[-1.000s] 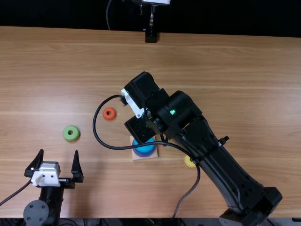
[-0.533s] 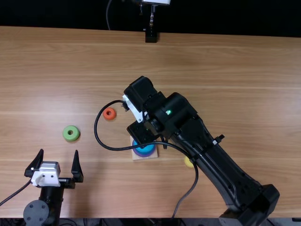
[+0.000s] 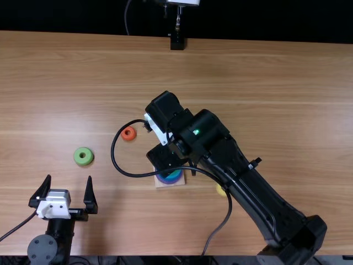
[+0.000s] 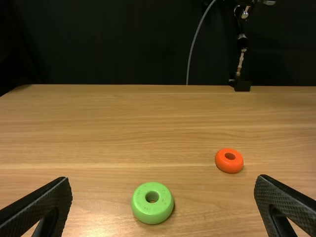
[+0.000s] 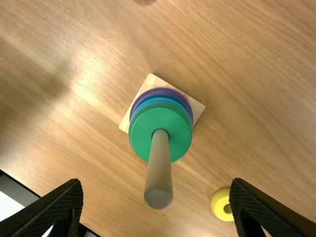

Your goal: Build the Hanoi tower: stack the rings onto the peg from bottom to top in this color order: purple, dark blue, light blue, dark green, light green, yellow, orange.

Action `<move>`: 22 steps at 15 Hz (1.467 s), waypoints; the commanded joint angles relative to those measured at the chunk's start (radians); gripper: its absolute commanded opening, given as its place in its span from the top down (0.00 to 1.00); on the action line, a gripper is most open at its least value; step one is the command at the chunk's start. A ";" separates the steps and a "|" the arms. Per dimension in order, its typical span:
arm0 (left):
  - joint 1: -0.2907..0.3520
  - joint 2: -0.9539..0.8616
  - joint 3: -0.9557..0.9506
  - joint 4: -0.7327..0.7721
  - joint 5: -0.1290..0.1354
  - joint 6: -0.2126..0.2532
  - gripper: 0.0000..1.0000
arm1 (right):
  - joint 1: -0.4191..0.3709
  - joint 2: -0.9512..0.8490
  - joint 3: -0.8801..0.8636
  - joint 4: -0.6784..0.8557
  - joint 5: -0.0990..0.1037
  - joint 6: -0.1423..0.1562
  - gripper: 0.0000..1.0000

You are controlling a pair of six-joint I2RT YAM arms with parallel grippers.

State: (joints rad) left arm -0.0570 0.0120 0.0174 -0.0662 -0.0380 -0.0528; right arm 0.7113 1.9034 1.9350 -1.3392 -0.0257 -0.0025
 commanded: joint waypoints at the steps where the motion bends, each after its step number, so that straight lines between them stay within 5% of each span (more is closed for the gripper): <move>1: 0.009 -0.012 -0.017 -0.015 -0.001 0.009 0.00 | -0.004 -0.026 -0.005 0.002 0.004 -0.003 0.00; 3: 0.009 -0.012 -0.017 -0.015 -0.001 0.009 0.00 | -0.029 -0.027 -0.008 0.061 0.004 0.001 0.00; 7: 0.009 -0.012 -0.017 -0.015 -0.001 0.009 0.00 | -0.119 -0.072 -0.087 0.495 0.004 0.001 0.00; 10: 0.009 -0.012 -0.017 -0.015 -0.001 0.009 0.00 | -0.237 -0.283 -0.220 0.777 0.000 -0.032 0.00; 12: 0.009 -0.012 -0.017 -0.015 -0.001 0.009 0.00 | -0.334 -0.432 -0.344 0.940 0.004 -0.079 0.00; 15: 0.009 -0.012 -0.017 -0.015 -0.001 0.009 0.00 | -0.520 -0.690 -0.599 1.119 -0.002 -0.095 0.00; 19: 0.009 -0.012 -0.017 -0.015 -0.001 0.009 0.00 | -0.648 -1.063 -1.053 1.169 -0.007 -0.119 0.00; 20: 0.009 -0.012 -0.017 -0.015 -0.001 0.009 0.00 | -0.661 -1.179 -1.176 1.231 -0.007 -0.154 0.00; 22: 0.009 -0.012 -0.017 -0.015 -0.001 0.009 0.00 | -0.662 -1.391 -1.447 1.366 -0.007 -0.281 0.00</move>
State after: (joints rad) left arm -0.0570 0.0116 0.0174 -0.0662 -0.0376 -0.0532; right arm 0.0563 0.5461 0.5392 0.0280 -0.0261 -0.2066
